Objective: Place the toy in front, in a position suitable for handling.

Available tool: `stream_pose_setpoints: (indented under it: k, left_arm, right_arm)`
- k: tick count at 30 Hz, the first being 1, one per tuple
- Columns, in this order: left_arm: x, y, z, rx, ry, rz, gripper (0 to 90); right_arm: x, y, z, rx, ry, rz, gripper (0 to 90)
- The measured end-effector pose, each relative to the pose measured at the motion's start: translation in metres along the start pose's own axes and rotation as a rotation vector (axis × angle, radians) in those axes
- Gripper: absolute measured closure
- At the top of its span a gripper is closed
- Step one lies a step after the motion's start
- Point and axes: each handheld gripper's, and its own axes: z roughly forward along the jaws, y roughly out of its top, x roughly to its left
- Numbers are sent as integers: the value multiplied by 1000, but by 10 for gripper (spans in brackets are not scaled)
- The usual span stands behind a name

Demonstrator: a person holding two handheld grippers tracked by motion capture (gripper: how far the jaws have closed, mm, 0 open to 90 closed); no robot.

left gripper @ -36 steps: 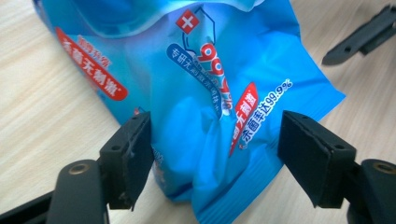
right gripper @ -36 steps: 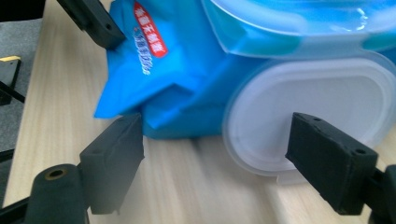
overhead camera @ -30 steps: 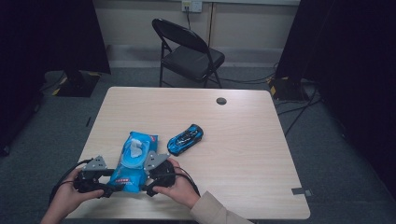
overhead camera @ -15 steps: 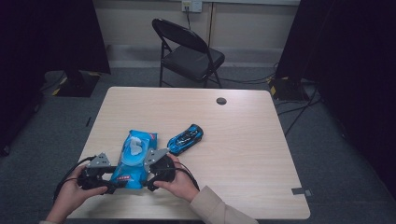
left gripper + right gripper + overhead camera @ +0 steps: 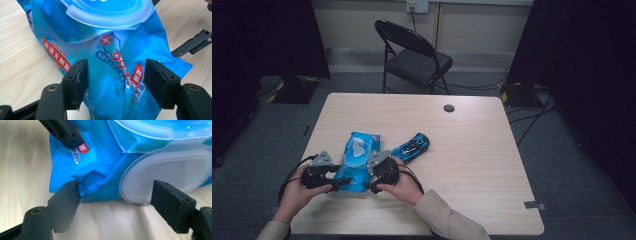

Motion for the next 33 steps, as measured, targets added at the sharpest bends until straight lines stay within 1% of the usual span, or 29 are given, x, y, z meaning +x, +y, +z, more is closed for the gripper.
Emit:
stream_pose_setpoints:
  k: [3,8,11,14,15,16,17,18,20,22,26,27,31,33]
  left_arm:
    - [5,3,3,-2,3,2,358]
    - [13,6,8,-19,2,-19,350]
    - [17,9,11,-18,15,-4,332]
    - [22,11,14,-25,23,-10,327]
    - [24,12,15,-27,30,-5,329]
    - [25,13,16,-28,31,-9,331]
    - [27,14,17,-29,36,-3,330]
    - [28,15,18,-31,39,-5,329]
    - [29,17,20,-32,43,-9,313]
    - [30,18,21,-31,45,-7,285]
    - [35,21,24,-29,52,-3,285]
    - [36,22,24,-25,55,7,284]
    - [41,25,29,-35,60,-4,270]
    - [46,28,31,-41,64,-7,273]
  right_arm:
    - [-6,2,1,6,-16,-1,241]
    - [-14,5,3,7,-29,3,250]
    - [-18,7,5,7,-40,-5,258]
    - [-22,9,7,5,-50,-3,272]
    - [-23,10,8,4,-52,0,273]
    - [-24,11,9,5,-57,6,276]
    - [-25,11,10,3,-60,3,277]
    - [-25,12,11,3,-64,4,277]
    - [-27,14,12,6,-70,7,277]
    - [-29,15,14,7,-76,10,277]
    - [-32,17,15,10,-91,5,283]
    - [-33,17,15,9,-94,10,284]
    - [-38,19,18,5,-110,16,290]
    - [-40,20,19,4,-111,30,291]
